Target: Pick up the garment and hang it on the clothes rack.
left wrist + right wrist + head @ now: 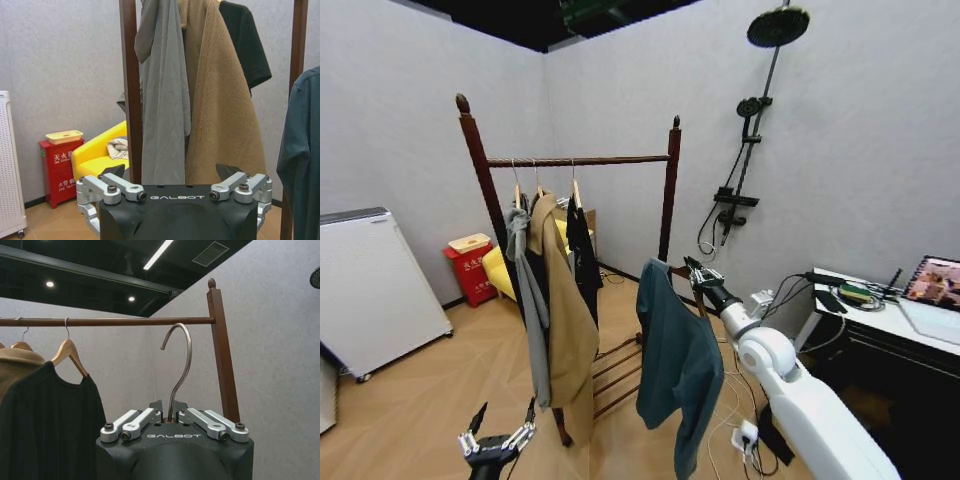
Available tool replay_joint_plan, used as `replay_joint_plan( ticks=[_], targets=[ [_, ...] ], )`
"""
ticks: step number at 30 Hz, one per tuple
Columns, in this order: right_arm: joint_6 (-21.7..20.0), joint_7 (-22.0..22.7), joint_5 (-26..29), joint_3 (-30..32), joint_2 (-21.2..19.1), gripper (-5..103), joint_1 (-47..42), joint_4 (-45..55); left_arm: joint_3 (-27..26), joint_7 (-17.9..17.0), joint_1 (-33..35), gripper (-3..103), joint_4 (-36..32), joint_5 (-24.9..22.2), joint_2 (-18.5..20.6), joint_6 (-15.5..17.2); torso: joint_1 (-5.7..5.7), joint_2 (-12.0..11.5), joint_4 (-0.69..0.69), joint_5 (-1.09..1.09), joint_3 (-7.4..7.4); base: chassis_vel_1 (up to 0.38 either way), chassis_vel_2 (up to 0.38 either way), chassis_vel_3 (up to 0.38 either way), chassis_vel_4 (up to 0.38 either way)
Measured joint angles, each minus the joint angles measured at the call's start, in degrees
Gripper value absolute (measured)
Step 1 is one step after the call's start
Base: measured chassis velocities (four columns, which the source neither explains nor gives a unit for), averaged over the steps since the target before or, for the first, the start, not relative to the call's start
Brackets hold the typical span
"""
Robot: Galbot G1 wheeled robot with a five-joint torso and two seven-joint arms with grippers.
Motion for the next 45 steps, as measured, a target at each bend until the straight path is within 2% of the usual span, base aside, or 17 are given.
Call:
replay_joint_plan(
  ticks=[7,10,12,13,17,18,20,22,23,25,26,28,32,44,45],
  targets=[
    [1.2,-1.6,0.7,-1.0,0.6,10,0.4,0.4,0.0,0.0,0.0,100,0.0,0.0,0.0,0.0,0.04,0.0,-0.02,0.02,0.01,-0.169,0.176,0.174,-0.172],
    [0.4,-2.9,0.5,-2.2,1.0,10,3.4,-0.4,0.0,0.0,0.0,100,0.0,0.0,0.0,0.0,0.06,0.0,0.00,0.02,0.02,-0.067,0.083,0.069,-0.038],
    [-0.3,-3.2,-0.7,-5.6,2.3,10,10.1,-4.0,0.0,0.0,0.0,100,0.0,0.0,0.0,0.0,-0.03,0.0,-0.02,0.00,0.00,0.000,0.000,0.000,0.000],
    [-0.3,-3.2,-0.7,-5.6,2.3,10,10.1,-4.0,0.0,0.0,0.0,100,0.0,0.0,0.0,0.0,-0.03,0.0,-0.02,0.00,0.00,0.000,0.000,0.000,0.000],
    [-0.7,-3.5,-1.1,-11.2,6.2,10,21.6,-13.1,0.0,-0.1,0.0,100,0.0,0.0,0.0,0.0,-0.07,0.0,-0.01,0.01,-0.01,0.033,-0.036,-0.046,0.057],
    [-0.7,-3.5,-1.1,-11.2,6.2,10,21.6,-13.1,0.0,-0.1,0.0,100,0.0,0.0,0.0,0.0,-0.07,0.0,-0.01,0.01,-0.01,0.029,-0.027,-0.035,0.077],
    [-0.2,-4.0,-1.6,-13.8,9.7,10,28.9,-19.4,0.0,0.0,0.0,100,0.0,0.0,0.0,0.0,-0.06,0.0,0.00,0.00,-0.01,0.000,0.000,0.000,0.000],
    [-0.1,-4.0,-1.8,-14.6,10.9,10,30.9,-21.3,0.0,0.0,0.0,100,0.0,0.0,0.0,0.0,-0.05,0.0,0.01,-0.02,-0.01,0.000,0.000,0.000,0.000],
    [0.2,-4.0,-2.7,-16.5,13.3,10,35.1,-25.8,0.0,0.0,0.0,100,0.0,0.0,0.0,0.0,-0.04,0.0,0.02,-0.02,-0.01,0.000,0.000,0.000,0.000],
    [0.6,-3.9,-3.8,-18.3,15.7,10,38.9,-30.1,0.0,0.0,0.0,100,0.0,0.0,0.0,0.0,0.01,0.0,0.02,0.00,0.02,0.000,0.000,0.000,0.000],
    [0.6,-3.9,-3.8,-18.3,15.7,10,38.9,-30.1,0.0,0.0,0.0,100,0.0,0.0,0.0,0.0,0.01,0.0,0.02,0.00,0.02,0.000,0.000,0.000,0.000],
    [1.2,-3.9,-5.1,-20.1,18.7,10,44.5,-36.1,0.0,0.0,0.0,100,0.0,0.0,0.0,0.0,0.01,0.0,0.01,-0.01,0.01,0.000,0.000,0.000,0.000],
    [1.5,-4.0,-5.5,-21.7,21.5,10,51.0,-43.2,0.0,0.0,0.0,100,0.0,0.0,0.0,0.0,-0.01,0.0,-0.01,-0.01,0.00,0.000,0.000,0.000,0.000],
    [3.0,-3.9,-9.3,-22.1,26.2,10,57.2,-51.5,0.0,0.0,0.0,100,0.0,0.0,0.0,0.0,-0.02,0.0,-0.04,0.01,0.00,0.000,0.000,0.000,0.000],
    [4.0,-4.8,-11.2,-21.9,27.5,10,57.9,-53.8,0.0,0.0,0.0,100,0.0,0.0,0.0,0.0,-0.02,0.0,-0.02,0.01,0.00,0.000,0.000,0.000,0.000]
  ],
)
